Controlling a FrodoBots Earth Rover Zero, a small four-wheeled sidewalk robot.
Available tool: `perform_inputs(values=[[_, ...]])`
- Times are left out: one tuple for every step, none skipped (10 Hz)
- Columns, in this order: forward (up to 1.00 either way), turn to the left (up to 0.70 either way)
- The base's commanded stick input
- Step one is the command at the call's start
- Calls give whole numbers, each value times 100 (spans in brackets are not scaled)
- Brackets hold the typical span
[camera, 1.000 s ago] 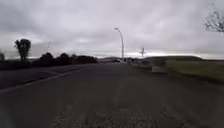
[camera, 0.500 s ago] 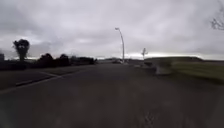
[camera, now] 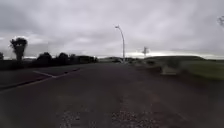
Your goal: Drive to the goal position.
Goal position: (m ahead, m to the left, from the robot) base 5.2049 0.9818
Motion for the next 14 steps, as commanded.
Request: perform_inputs(values=[[100,0],[100,0],[100,0],[100,0],[100,0],[100,0],[100,0],[100,0],[100,0],[100,0],[100,0],[100,0],[100,0],[100,0]])
